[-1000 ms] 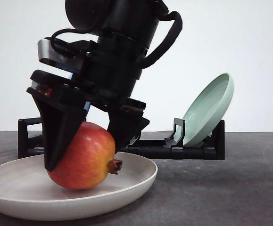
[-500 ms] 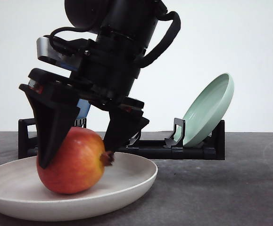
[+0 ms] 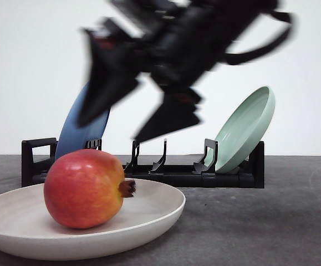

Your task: Place pomegranate in white plate

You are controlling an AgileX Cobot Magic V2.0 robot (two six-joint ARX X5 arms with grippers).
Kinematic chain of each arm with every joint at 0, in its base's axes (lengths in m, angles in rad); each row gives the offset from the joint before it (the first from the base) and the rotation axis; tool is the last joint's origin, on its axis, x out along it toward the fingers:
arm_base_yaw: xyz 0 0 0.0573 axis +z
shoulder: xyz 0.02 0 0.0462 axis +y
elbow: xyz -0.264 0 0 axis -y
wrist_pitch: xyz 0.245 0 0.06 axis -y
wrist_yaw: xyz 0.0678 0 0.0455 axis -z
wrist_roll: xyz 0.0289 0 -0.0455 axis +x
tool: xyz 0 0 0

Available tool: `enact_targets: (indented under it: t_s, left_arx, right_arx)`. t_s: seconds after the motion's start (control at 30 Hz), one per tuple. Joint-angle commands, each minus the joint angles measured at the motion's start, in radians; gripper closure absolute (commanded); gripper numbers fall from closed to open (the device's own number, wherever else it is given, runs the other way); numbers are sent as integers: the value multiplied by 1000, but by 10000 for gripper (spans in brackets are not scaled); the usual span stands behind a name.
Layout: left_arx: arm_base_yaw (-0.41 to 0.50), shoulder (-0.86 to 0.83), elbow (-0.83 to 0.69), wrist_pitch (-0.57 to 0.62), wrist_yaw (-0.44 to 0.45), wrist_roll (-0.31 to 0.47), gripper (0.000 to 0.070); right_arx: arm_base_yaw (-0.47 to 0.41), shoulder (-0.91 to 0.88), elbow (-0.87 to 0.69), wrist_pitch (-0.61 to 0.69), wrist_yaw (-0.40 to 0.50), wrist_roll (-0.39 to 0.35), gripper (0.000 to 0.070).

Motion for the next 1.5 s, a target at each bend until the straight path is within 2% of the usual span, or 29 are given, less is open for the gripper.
enact_targets:
  t_s: [0.0, 0.33, 0.5, 0.73, 0.9, 1.1, 1.13, 1.17, 1.2, 1.23, 1.27, 1.3, 1.47]
  left_arx:
    - [-1, 5, 7, 8, -2, -5, 348]
    - [-1, 5, 7, 8, -2, -5, 347]
    - [-1, 5, 7, 4, -2, -16, 347]
    - [-1, 5, 7, -3, -2, -42, 347]
    - [-1, 5, 7, -2, -2, -42, 347]
    - [-2, 4, 7, -2, -2, -38, 348]
    - [-2, 4, 7, -4, -1, -39, 378]
    - [-2, 4, 7, -3, -1, -39, 461]
    - [-2, 4, 7, 0, -1, -39, 612]
    - [-2, 4, 7, 1, -1, -41, 653]
    - [-2, 4, 7, 2, -1, -42, 685]
    - [-2, 4, 7, 2, -1, -42, 700]
    - [-2, 4, 7, 2, -1, -41, 700]
  right_arx:
    - [-21, -43, -26, 16, -14, 19, 52]
    - [-258, -357, -217, -15, -21, 62, 56]
    - [-379, -496, -277, -74, -14, 71, 85]
    - [-521, -676, -329, -130, 16, 98, 86]
    - [-569, -742, -330, -139, 78, 95, 86]
    - [-571, -747, -329, -134, 92, 86, 87]
    - [-571, -747, -329, -137, 91, 86, 115]
    - [-571, -747, -329, -138, 91, 86, 187]
    - [-571, -747, -329, -138, 91, 86, 315]
    - [-571, -746, -329, -139, 91, 86, 516]
    - [-571, -746, -329, -140, 92, 85, 650]
    - [-571, -746, -329, -141, 92, 83, 685]
    - [-571, -746, -329, -135, 91, 84, 684]
